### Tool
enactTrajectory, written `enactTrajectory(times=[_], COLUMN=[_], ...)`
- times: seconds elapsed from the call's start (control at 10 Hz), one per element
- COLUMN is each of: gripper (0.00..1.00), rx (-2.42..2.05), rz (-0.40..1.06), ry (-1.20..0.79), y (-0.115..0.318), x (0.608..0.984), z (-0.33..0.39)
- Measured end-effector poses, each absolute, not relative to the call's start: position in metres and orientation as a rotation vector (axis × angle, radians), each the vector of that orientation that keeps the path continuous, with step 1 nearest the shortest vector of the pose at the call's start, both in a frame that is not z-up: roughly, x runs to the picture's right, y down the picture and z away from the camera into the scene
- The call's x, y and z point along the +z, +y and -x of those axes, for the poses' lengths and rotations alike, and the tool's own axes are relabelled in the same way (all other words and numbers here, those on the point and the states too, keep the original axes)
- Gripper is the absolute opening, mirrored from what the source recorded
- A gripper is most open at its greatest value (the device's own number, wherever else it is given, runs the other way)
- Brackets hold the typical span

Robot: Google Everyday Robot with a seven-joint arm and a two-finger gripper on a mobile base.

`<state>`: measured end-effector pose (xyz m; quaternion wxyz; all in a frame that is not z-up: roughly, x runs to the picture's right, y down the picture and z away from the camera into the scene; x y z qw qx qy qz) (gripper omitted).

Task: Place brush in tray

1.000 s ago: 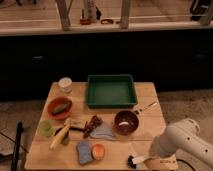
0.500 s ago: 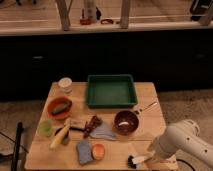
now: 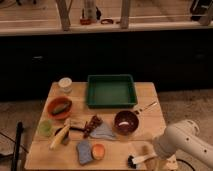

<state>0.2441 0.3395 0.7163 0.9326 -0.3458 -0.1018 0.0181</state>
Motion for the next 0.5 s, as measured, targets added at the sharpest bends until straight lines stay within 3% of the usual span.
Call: enactTrajectory(times=[0.3, 0.5], gripper=[0.79, 0.65], rx=[0.044, 0.053], rz=[0.709, 0.721], ry=[-0.207, -0.202], y=[0.342, 0.347], x=[0.727, 0.737], z=[-0.25, -0.256])
